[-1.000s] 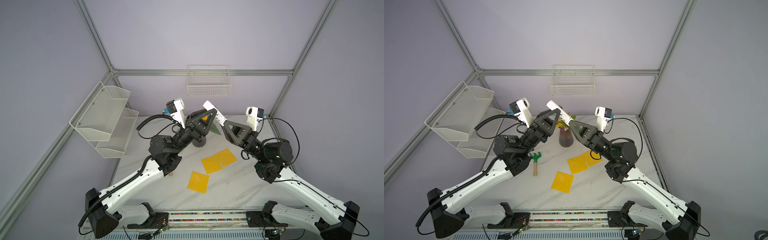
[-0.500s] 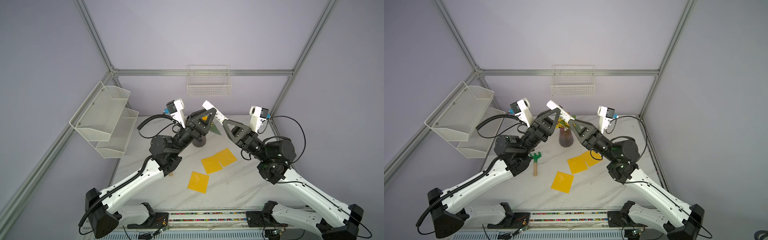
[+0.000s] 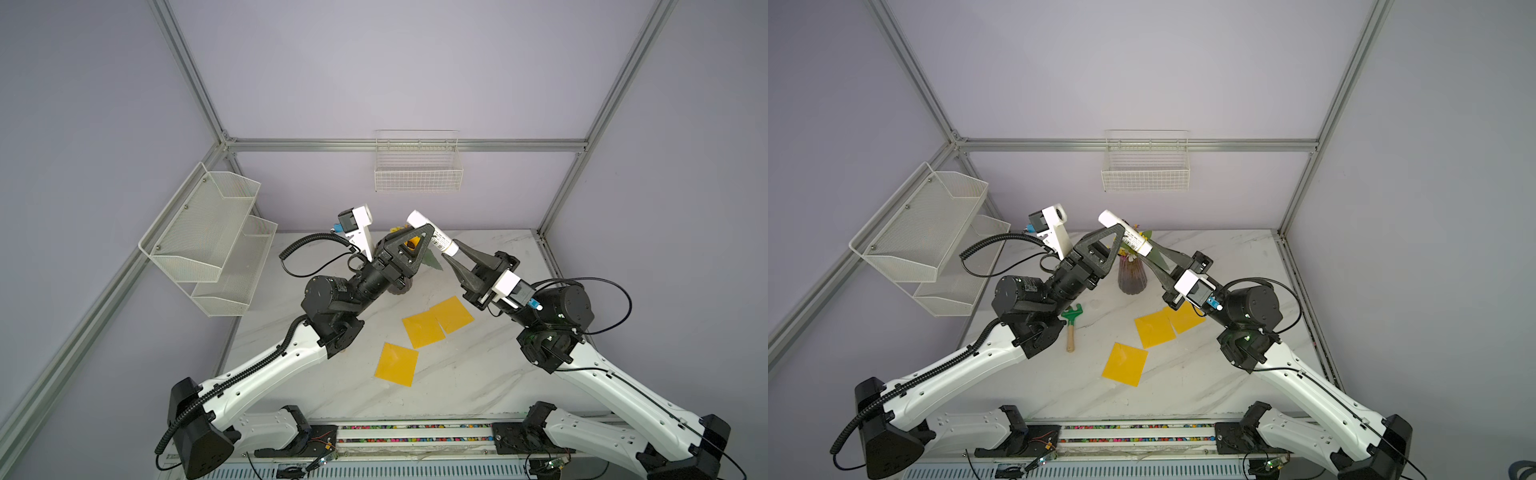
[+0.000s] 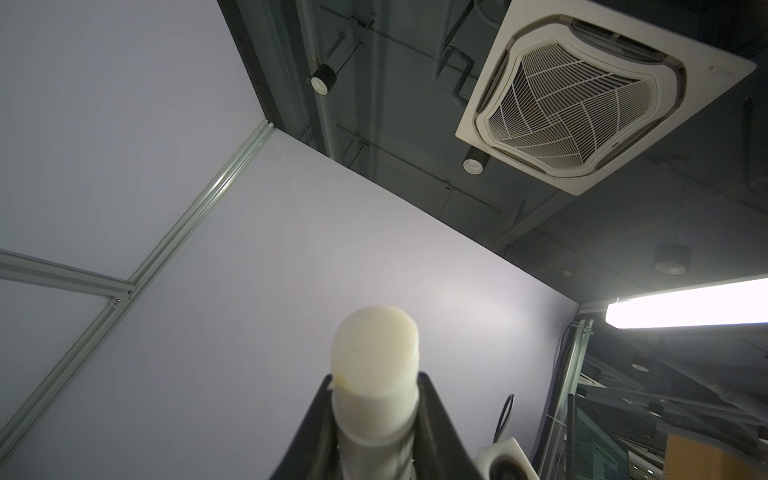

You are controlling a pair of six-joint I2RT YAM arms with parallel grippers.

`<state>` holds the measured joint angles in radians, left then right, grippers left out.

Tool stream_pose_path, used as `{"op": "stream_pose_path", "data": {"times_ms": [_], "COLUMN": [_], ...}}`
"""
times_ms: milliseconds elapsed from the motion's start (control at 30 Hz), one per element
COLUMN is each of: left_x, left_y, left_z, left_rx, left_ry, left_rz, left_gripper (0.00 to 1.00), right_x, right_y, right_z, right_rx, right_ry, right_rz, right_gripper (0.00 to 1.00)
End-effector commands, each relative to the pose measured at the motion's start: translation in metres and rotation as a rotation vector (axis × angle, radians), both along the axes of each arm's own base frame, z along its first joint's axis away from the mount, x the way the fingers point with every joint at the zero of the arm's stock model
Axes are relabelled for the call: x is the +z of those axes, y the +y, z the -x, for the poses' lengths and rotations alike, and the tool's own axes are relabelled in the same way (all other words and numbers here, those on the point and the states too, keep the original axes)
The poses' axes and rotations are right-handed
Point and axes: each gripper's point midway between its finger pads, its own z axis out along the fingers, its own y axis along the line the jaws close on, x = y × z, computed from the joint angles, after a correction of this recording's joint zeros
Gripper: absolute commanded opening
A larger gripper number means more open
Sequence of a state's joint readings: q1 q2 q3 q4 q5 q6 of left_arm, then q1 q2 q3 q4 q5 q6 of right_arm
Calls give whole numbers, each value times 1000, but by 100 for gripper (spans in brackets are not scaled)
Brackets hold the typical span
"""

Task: Seal the envelope with a glue stick
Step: Screw the glue stick.

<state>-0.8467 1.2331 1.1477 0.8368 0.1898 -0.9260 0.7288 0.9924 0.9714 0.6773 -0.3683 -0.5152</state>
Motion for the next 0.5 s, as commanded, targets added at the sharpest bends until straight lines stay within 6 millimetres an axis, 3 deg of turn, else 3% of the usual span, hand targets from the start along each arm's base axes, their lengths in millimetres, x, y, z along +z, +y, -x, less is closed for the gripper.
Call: {"op": "stream_pose_path", "data": {"times_ms": [0,67,133,300,367,467], "left_x": [16,15,16,18,19,20], "left_y": [17,17,16,15,13,11], "left_z": [-3,-3,-2,1,2,2], "left_rx": [50,52,46,37,27,19], "left_ry": [-1,0,-7,-24,-29,-34], "left_rz": [66,64,62,61,58,56], "left_gripper": [0,0,0,0,0,0], "right_x": [11,20,22,23,18,19], "right_y": [-10,-29,-40,-41,-32,-13], "right_z": [25,11,2,-1,-9,-6], "right_rx": [67,109,180,528,676,873], "right_ry": [-21,202,412,884,1121,1313], "right_rz": [-37,-200,-311,-529,-608,-612], "right_gripper": [36,51,56,47,46,46]}}
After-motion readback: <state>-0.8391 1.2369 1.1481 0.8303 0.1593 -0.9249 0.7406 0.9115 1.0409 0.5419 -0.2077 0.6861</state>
